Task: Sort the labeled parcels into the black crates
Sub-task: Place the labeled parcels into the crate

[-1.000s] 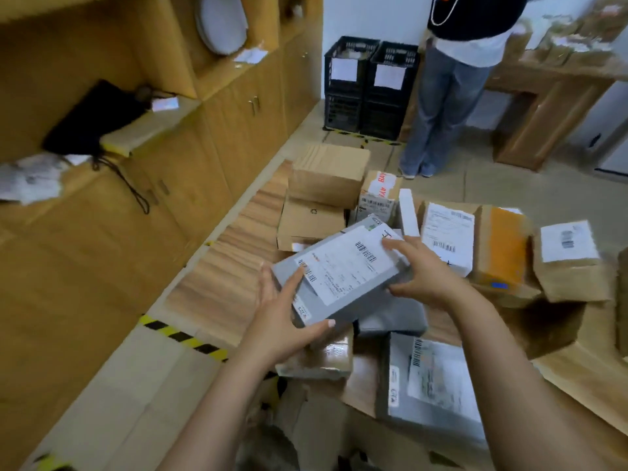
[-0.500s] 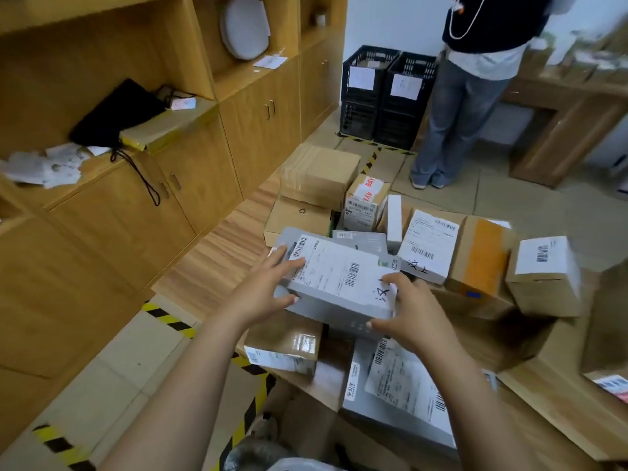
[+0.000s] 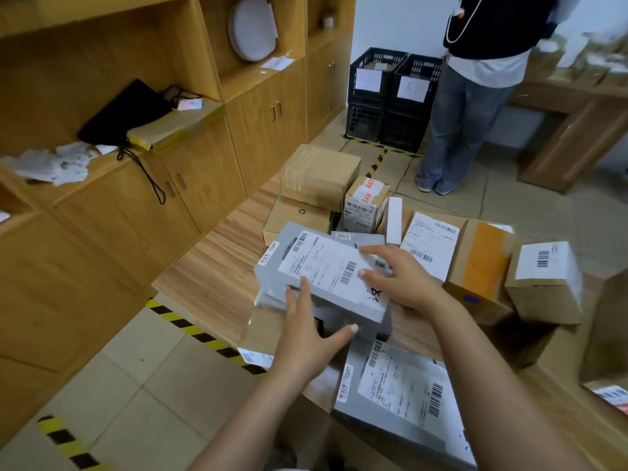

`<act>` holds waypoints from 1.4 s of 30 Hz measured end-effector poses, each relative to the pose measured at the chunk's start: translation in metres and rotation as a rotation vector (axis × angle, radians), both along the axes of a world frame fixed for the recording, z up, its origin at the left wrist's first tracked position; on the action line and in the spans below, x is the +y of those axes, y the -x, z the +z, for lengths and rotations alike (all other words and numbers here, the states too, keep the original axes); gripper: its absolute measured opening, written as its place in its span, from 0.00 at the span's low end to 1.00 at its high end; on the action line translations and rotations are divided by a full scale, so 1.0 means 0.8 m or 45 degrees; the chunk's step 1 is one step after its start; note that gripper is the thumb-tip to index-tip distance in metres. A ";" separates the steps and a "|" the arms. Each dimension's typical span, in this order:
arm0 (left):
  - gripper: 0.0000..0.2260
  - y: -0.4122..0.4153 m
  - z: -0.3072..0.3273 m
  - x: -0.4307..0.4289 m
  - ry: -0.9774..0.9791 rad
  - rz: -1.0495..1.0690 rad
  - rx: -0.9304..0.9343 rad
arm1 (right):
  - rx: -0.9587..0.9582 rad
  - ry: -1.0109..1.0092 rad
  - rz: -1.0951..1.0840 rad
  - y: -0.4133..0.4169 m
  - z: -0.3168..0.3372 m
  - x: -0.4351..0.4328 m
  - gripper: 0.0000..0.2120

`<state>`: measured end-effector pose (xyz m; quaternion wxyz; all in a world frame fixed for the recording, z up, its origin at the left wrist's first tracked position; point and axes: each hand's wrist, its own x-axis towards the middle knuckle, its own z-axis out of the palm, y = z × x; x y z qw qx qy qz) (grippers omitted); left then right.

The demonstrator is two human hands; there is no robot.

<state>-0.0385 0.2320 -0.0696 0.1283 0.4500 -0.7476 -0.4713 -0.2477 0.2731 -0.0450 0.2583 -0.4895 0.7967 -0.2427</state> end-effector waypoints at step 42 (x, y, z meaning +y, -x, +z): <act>0.48 0.004 0.241 -0.084 1.436 -0.427 0.539 | 0.439 1.080 0.166 -0.050 0.199 0.039 0.40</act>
